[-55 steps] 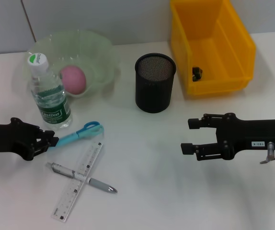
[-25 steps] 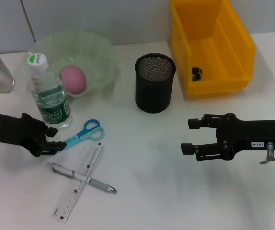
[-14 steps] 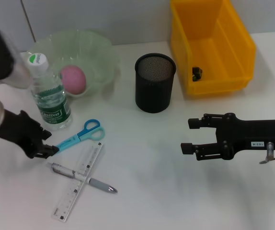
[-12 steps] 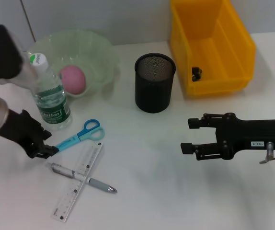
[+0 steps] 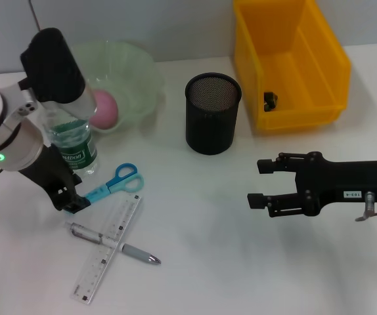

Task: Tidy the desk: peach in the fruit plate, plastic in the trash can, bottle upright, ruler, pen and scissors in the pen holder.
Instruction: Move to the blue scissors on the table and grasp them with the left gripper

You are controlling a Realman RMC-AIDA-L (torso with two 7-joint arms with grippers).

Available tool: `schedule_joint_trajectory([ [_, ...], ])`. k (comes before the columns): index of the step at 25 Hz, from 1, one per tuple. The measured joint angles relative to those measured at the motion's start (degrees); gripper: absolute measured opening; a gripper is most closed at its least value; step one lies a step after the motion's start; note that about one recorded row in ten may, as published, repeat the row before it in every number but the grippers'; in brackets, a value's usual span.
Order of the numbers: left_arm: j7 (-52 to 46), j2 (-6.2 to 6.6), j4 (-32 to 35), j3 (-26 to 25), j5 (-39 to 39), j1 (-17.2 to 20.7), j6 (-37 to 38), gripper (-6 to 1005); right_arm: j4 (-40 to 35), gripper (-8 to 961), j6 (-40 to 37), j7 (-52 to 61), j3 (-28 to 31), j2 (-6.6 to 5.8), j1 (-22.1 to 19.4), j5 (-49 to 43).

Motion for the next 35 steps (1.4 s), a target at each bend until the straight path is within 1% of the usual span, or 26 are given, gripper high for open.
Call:
schedule_joint_trajectory([
  [2, -0.1, 0.0, -0.3, 0.2, 0.0, -0.2, -0.1, 449, 0.0, 815, 0.1, -0.3, 0.0, 0.0, 0.0, 0.0],
  [3, -0.4, -0.04, -1.3, 0.6, 0.2, -1.2, -0.2, 450, 0.0, 815, 0.1, -0.4, 0.0, 0.0, 0.1, 0.0],
  [6, -0.5, -0.06, -1.8, 0.7, 0.4, -1.6, -0.3, 449, 0.0, 815, 0.1, -0.4, 0.0, 0.0, 0.1, 0.0],
  [9, -0.9, -0.07, -3.8, 0.9, 0.9, -2.8, -1.1, 449, 0.0, 815, 0.1, -0.4, 0.0, 0.0, 0.2, 0.0],
  [11, -0.9, -0.07, -4.2, 0.9, 0.9, -3.0, -1.2, 449, 0.0, 815, 0.1, -0.4, 0.0, 0.01, 0.2, 0.0],
  [13, -0.8, -0.06, -6.1, 1.3, 1.1, -3.7, -2.0, 448, 0.0, 815, 0.1, -0.4, 0.0, 0.02, 0.2, 0.0],
  [35, -0.3, -0.04, -10.9, 2.5, 1.6, -4.6, -5.7, 445, 0.0, 815, 0.1, -0.4, 0.0, 0.31, 0.1, -0.6],
])
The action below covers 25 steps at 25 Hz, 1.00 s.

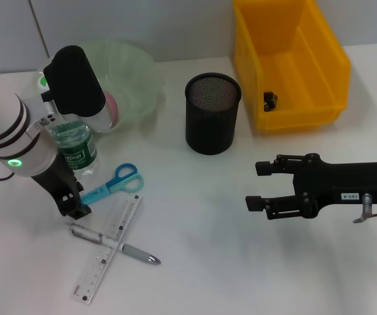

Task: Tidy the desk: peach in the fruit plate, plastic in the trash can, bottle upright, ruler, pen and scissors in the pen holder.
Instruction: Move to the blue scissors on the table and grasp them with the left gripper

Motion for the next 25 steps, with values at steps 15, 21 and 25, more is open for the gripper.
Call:
schedule_joint_trajectory([
  [15, 0.6, 0.0, -1.6, 0.7, 0.3, -0.8, -1.0, 438, 0.0, 815, 0.0, 0.0, 0.0, -0.03, 0.0, 0.0],
  [21, 0.8, 0.0, -3.3, 0.7, 0.5, -1.4, -1.7, 433, 0.0, 815, 0.0, 0.0, 0.0, 0.0, 0.0, 0.0],
  [25, 1.1, 0.02, -4.4, 0.7, 0.4, -1.9, -2.0, 430, 0.0, 815, 0.0, 0.0, 0.0, 0.01, 0.0, 0.0],
])
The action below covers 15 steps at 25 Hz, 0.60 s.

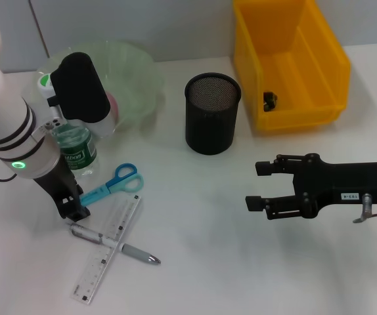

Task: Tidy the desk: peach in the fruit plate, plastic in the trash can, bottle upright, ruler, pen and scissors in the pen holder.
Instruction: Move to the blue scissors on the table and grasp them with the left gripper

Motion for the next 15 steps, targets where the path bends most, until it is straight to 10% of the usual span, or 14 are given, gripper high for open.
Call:
schedule_joint_trajectory([
  [15, 0.7, -0.02, -0.2, -0.1, 0.2, 0.0, -0.5, 381, 0.0, 815, 0.0, 0.1, 0.0, 0.04, 0.0, 0.0],
])
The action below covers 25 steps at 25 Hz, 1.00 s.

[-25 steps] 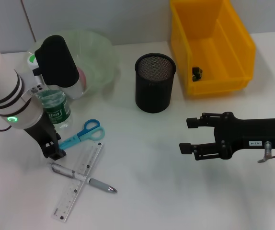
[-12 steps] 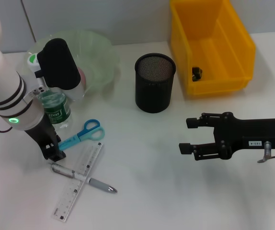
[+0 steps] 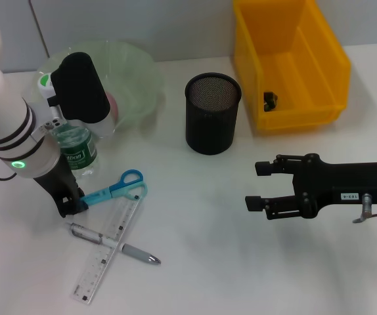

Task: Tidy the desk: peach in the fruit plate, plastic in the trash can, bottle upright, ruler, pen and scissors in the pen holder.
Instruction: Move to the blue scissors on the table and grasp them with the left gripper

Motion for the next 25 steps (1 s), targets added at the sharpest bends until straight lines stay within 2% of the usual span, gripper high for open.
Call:
schedule_joint_trajectory([
  [5, 0.2, 0.0, 0.0, -0.3, 0.0, 0.0, 0.0, 194, 0.3, 815, 0.0, 0.0, 0.0, 0.0, 0.0, 0.0],
  [15, 1.0, 0.13, -0.1, -0.8, -0.4, -0.2, 0.8, 189, 0.4, 815, 0.0, 0.0, 0.0, 0.0, 0.0, 0.0],
  [22, 4.3, 0.34, 3.1, -8.8, -2.6, 1.1, 5.5, 188, 0.4, 815, -0.2, 0.0, 0.0, 0.0, 0.0, 0.0],
  [25, 4.4, 0.36, 4.7, -9.8, -2.9, 2.1, 5.7, 188, 0.4, 816, -0.2, 0.0, 0.0, 0.0, 0.0, 0.0],
])
